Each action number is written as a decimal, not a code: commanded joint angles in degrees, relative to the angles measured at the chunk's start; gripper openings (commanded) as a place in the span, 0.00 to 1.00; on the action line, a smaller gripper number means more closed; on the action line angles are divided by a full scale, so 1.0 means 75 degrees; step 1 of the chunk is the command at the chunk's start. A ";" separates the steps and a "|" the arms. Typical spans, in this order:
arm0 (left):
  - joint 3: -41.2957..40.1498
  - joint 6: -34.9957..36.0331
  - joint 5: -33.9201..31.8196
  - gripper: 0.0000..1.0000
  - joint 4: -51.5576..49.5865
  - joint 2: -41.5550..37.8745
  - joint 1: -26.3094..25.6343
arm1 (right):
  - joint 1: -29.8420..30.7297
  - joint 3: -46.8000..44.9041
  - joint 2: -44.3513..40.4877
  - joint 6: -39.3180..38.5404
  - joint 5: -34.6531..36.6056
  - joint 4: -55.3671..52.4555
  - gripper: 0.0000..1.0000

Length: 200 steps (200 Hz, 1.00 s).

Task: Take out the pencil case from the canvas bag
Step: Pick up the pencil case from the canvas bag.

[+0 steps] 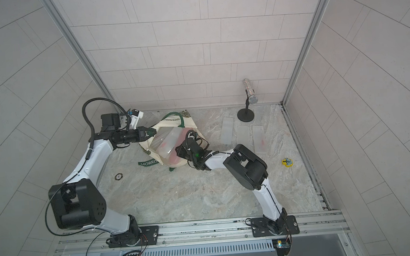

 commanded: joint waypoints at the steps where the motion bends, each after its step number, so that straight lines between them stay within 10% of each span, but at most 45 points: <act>1: -0.0107 -0.0112 0.0125 0.00 0.0093 -0.0183 -0.0042 | 0.0000 -0.0193 -0.0416 -0.0643 -0.0137 -0.0559 0.21; 200: -0.0457 -0.0633 0.0052 0.00 0.0640 -0.0390 0.0150 | 0.0017 -0.1496 -0.2008 -0.2167 -0.1991 -0.0358 0.21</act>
